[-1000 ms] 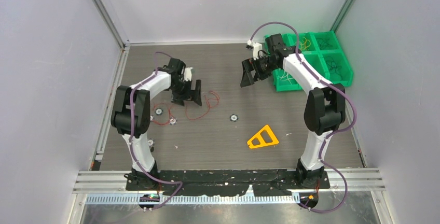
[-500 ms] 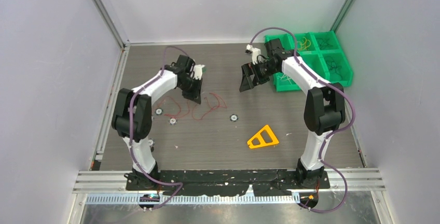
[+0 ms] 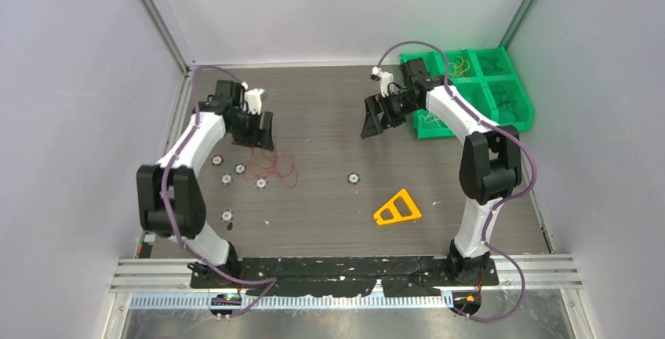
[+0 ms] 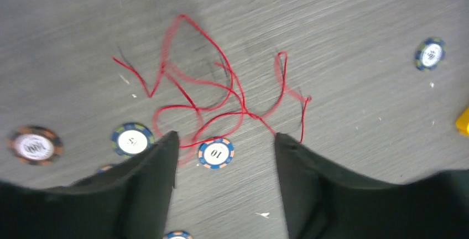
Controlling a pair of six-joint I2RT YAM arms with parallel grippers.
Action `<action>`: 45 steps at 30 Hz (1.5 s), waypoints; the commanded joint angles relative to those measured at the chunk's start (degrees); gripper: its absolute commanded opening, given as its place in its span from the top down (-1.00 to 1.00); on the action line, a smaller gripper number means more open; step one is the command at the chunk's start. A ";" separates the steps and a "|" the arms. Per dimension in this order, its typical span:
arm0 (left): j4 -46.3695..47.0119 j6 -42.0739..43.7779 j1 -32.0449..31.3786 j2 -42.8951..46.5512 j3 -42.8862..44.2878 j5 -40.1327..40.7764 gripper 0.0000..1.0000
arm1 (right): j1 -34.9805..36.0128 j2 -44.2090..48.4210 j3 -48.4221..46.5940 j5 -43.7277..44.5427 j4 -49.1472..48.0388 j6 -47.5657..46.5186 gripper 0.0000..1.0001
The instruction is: Untangle the cables
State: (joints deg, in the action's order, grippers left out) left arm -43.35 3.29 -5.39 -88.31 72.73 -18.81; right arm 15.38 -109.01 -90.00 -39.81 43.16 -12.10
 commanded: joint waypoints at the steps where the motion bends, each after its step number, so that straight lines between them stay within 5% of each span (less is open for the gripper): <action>1: 3.22 -2.73 1.59 -6.09 -2.02 3.97 -0.77 | 0.37 2.77 -1.50 -1.26 -0.72 -0.96 -0.96; 3: 5.30 -2.93 1.68 -7.55 -1.15 6.10 -0.99 | 0.35 3.08 -1.39 -1.30 -0.51 -0.99 -0.96; 11: 5.40 -2.58 0.98 -15.89 3.98 10.57 -0.99 | 0.33 4.71 0.58 -1.08 -0.19 -2.18 -0.97; 15: 3.13 -1.79 -0.34 -19.87 7.51 11.80 -0.54 | 0.38 4.54 0.53 -1.28 -0.26 -2.14 -0.97; 19: -3.85 -0.85 -0.41 -21.87 12.08 11.03 -0.97 | 0.33 4.28 0.50 -1.72 -0.16 -2.01 -0.97; 23: -4.77 0.53 -0.41 -18.25 8.68 3.25 -0.87 | 0.38 3.93 0.48 -1.99 -0.22 -1.69 -0.96; 31: -0.41 -12.32 -2.02 -17.41 1.37 -6.27 -0.99 | 0.42 4.37 0.57 -1.61 -0.21 -1.52 -0.96; 38: 4.77 -15.24 -10.71 -16.10 -2.33 3.54 -0.99 | 0.44 5.17 1.27 -1.23 0.78 -2.56 -0.96; 41: 4.85 -15.94 -14.11 -17.62 -1.83 8.08 -0.86 | 0.41 5.68 1.96 -1.08 0.79 -3.08 -0.96; 45: 4.50 -14.69 -17.69 -19.17 -1.36 11.62 -0.10 | 0.44 6.19 2.40 -0.84 0.70 -3.90 -0.96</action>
State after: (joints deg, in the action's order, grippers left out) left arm -40.53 -11.40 -20.78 -106.24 70.91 -12.38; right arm 15.40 -107.26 -87.66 -40.21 44.01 -14.22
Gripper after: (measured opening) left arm 0.745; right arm 0.983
